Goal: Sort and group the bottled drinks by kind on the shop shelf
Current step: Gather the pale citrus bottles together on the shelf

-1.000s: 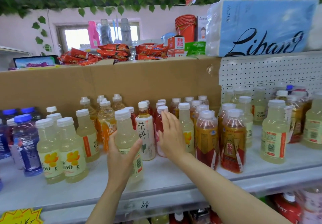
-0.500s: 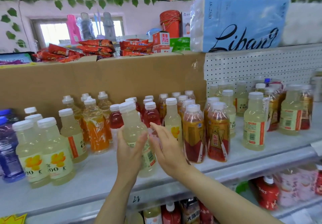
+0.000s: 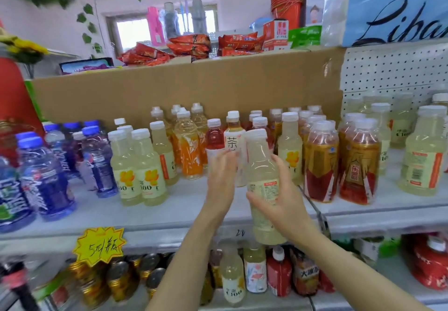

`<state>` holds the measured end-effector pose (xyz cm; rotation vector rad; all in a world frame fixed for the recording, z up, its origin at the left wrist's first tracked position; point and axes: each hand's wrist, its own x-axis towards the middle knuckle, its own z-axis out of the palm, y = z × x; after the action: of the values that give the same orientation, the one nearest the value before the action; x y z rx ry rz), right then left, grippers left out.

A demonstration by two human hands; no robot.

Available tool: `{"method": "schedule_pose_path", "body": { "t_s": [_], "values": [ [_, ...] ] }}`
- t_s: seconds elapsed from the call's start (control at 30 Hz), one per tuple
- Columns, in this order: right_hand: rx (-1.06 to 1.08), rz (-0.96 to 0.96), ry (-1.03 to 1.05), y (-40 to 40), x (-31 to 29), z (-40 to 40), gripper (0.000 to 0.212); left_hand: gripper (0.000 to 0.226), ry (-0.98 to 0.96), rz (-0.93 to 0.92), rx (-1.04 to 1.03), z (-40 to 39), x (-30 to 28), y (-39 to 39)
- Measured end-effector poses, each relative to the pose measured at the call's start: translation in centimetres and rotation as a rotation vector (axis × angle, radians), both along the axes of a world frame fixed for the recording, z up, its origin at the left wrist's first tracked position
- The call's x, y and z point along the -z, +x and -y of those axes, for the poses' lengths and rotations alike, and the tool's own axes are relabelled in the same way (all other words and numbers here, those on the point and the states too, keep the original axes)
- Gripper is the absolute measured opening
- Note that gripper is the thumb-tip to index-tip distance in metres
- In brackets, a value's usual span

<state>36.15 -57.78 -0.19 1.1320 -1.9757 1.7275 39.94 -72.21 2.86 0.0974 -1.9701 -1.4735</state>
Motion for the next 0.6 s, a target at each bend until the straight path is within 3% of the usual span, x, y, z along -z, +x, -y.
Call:
{"method": "schedule_pose_path", "body": {
  "t_s": [0.1, 0.17, 0.27, 0.33, 0.43, 0.6],
  "values": [
    [0.025, 0.091, -0.066, 0.3, 1.1, -0.7, 0.076, 0.065, 0.12, -0.175, -0.832, 7.7, -0.2, -0.7],
    [0.044, 0.125, -0.094, 0.0, 1.6, -1.4, 0.073, 0.079, 0.152, -0.057, -1.068, 11.9, 0.0, -1.1],
    [0.061, 0.144, -0.096, -0.7, 1.9, -2.3, 0.071, 0.094, 0.046, 0.101, -1.121, 14.6, 0.8, -2.1],
    [0.068, 0.147, -0.093, -0.9, 2.1, -2.8, 0.072, 0.093, -0.012, 0.133, -1.165, 14.9, 1.3, -2.8],
    [0.063, 0.167, -0.096, -0.9, 2.1, -3.5, 0.072, 0.085, -0.029, 0.115, -1.211, 15.4, 1.6, -3.4],
    [0.066, 0.165, -0.137, -1.2, 1.9, -4.8, 0.068, 0.085, -0.001, -0.025, -1.049, 15.8, 2.2, -3.0]
  ]
}}
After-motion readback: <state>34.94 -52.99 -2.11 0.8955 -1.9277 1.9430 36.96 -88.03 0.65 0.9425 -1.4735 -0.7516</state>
